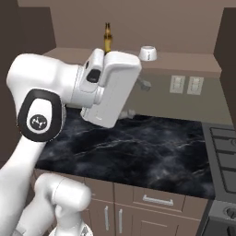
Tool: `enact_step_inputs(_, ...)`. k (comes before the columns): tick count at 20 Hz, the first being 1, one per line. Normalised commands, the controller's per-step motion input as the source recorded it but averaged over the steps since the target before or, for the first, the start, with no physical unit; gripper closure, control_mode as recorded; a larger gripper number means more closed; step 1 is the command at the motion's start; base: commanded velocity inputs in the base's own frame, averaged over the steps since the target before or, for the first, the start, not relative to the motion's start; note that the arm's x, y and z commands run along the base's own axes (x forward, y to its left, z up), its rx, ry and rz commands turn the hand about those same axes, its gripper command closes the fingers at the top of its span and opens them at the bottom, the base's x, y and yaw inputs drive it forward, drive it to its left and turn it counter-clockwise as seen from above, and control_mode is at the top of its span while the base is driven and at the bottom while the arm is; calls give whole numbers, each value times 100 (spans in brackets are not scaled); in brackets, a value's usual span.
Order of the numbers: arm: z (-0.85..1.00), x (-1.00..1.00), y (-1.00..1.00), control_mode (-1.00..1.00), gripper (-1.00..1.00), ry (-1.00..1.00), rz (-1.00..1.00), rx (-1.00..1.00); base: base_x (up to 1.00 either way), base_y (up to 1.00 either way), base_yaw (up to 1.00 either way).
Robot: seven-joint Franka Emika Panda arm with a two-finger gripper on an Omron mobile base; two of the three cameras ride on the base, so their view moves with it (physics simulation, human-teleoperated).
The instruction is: Open the cabinet directly in front. Then move the beer and the mug to the dining counter with the candle on it.
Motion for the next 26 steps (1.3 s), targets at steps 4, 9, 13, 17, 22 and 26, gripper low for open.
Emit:
enact_step_inputs(4,24,0,28,-100,-100,-11,14,18,0,0,0)
enact_step_inputs(9,16,0,25,-100,-100,-17,12,25,0,0,0)
enact_step_inputs(13,1,0,25,-100,-100,-21,12,29,0,0,0)
enact_step_inputs(17,-2,0,34,-100,-100,-27,15,30,0,0,0)
enact_step_inputs(22,-9,0,37,-100,-100,-35,16,28,0,0,0)
enact_step_inputs(26,-4,0,36,-100,-100,-38,17,27,0,0,0)
